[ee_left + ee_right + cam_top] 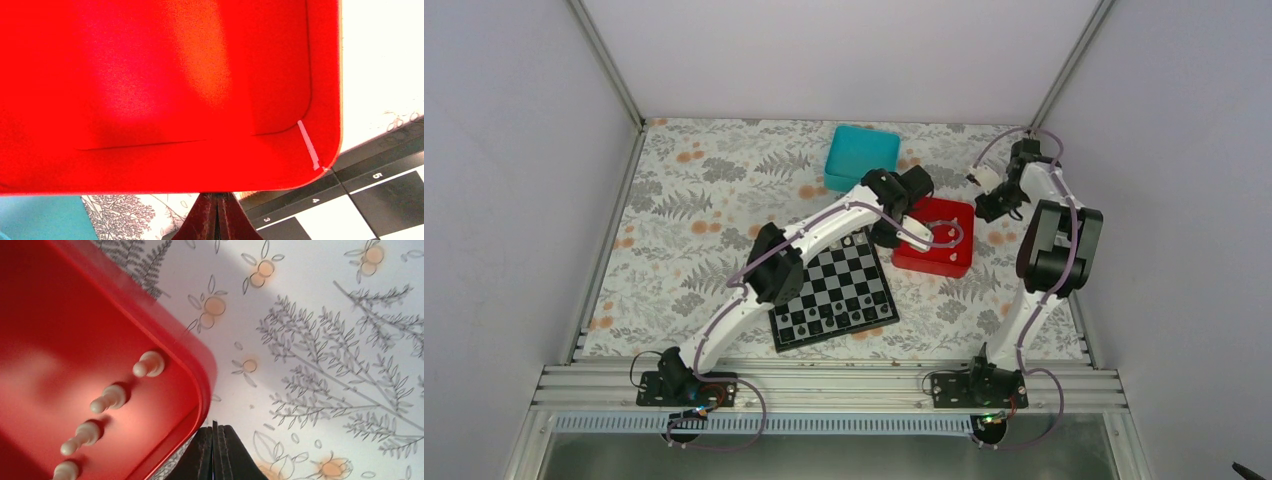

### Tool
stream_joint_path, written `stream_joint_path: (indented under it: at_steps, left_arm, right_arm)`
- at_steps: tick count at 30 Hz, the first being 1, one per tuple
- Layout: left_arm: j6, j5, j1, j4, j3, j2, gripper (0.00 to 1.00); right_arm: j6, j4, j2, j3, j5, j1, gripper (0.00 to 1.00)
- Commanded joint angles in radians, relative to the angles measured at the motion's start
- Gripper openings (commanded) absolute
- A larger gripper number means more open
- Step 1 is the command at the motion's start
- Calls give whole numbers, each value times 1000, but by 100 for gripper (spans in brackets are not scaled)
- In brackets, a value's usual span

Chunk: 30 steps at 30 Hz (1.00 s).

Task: Set up the chess pieces on the board
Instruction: Adjust the storage box at the center of the board.

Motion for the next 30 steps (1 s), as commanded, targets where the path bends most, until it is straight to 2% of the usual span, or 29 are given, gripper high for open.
stream_joint_path:
  at_steps: [1,30]
  left_arm:
    - [15,30,-32,-39,-7,-47,2]
    - [31,41,-146,-83,-12,-69,2]
  right_arm:
    - [-24,-39,64,83,-1,18,4]
    - [-29,-219,201,302,10,120,4]
